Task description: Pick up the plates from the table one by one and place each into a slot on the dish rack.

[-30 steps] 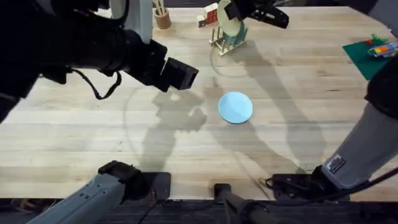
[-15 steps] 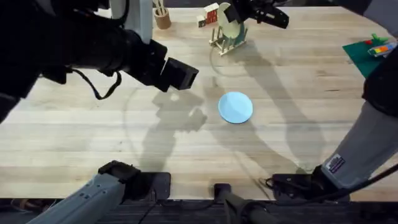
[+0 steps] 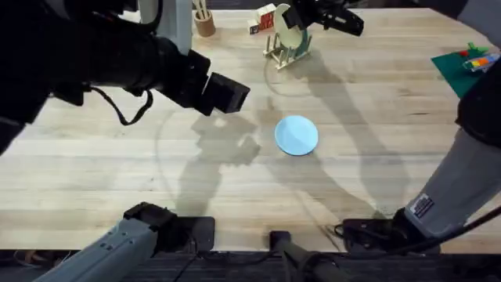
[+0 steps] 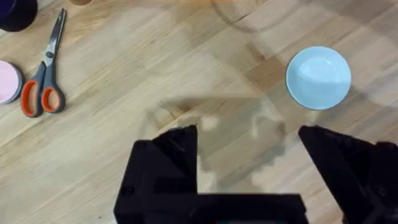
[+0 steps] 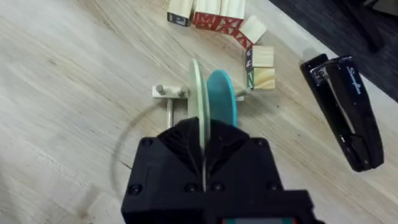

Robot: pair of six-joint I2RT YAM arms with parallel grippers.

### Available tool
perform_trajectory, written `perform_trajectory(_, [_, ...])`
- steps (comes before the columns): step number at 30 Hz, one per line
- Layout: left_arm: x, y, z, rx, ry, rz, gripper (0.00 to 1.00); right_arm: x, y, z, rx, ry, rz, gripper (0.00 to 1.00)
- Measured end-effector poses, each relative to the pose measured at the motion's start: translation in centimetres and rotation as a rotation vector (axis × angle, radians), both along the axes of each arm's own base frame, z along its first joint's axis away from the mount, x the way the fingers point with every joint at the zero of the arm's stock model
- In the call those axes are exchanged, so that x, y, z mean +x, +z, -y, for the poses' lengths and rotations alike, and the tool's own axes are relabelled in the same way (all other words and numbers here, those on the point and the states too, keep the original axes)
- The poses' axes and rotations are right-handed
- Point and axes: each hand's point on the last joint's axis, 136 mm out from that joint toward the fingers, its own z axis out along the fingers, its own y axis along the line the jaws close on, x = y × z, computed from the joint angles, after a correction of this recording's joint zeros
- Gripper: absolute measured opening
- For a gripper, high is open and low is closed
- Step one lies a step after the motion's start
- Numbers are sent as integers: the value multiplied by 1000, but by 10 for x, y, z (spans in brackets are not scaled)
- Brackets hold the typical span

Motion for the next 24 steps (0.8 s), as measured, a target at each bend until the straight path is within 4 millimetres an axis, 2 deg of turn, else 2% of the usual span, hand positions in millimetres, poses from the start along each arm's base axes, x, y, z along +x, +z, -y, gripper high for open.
perform_trajectory(6, [0, 0, 0, 0, 0, 0, 995, 0, 0, 0, 0, 0, 0, 35])
perform_trajectory(17, [0, 0, 0, 0, 0, 0, 994, 0, 0, 0, 0, 0, 1, 186])
perform_trajectory(24, [0, 0, 0, 0, 0, 0, 993, 0, 0, 0, 0, 0, 1, 198])
